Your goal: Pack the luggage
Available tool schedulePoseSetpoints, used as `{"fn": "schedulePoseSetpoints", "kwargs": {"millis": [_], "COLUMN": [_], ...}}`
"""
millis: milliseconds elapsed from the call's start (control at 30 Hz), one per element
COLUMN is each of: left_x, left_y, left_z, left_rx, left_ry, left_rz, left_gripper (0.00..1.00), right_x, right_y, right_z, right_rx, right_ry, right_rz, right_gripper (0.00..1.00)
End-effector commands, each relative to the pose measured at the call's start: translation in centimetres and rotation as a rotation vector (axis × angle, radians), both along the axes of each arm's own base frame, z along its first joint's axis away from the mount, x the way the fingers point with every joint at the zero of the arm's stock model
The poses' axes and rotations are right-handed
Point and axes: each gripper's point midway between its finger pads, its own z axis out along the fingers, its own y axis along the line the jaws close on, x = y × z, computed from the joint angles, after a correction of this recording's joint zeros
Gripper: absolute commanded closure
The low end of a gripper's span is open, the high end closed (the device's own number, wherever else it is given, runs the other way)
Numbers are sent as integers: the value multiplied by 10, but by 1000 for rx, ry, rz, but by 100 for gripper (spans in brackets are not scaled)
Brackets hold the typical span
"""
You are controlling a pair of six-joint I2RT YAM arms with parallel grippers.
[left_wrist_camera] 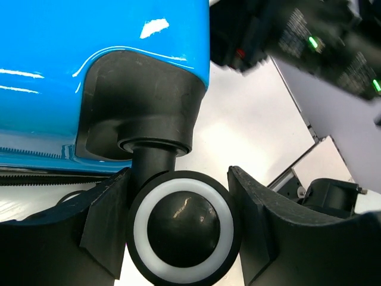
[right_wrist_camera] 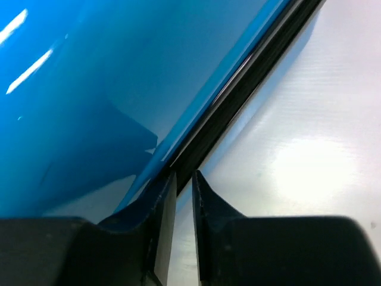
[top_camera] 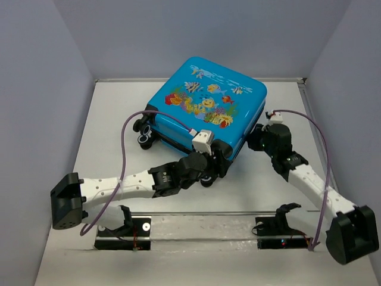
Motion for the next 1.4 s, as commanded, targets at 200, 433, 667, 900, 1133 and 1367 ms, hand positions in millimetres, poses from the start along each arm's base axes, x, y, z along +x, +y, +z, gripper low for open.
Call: {"fn": "schedulePoseSetpoints", "kwargs": {"millis": [200, 433, 667, 900, 1133, 1367], "left_x": [-19, -17, 5, 20, 21, 20], "left_y": [-72, -74, -59, -38, -33, -29], "left_z": [99, 102, 99, 114, 109, 108], "left_rx": [-276, -288, -287, -308, -298, -301], "left_ry": [-71, -64, -61, -87, -78, -77], "left_rz": [-286, -283, -234, -196, -195, -195], "left_gripper": [94, 94, 94, 94, 94, 94], "right_x": [-102, -118, -122, -118, -109, -103], "right_y": [49, 53, 43, 47, 46, 45], "right_z": [30, 12, 4, -10, -15, -10], "right_rx": [372, 390, 381, 365, 337, 322], "right_ry": [-244, -214, -204, -142, -128, -143], "right_rz": [329, 382, 324, 336, 316, 305], "right_gripper": [80, 80, 62, 66, 64, 59]}}
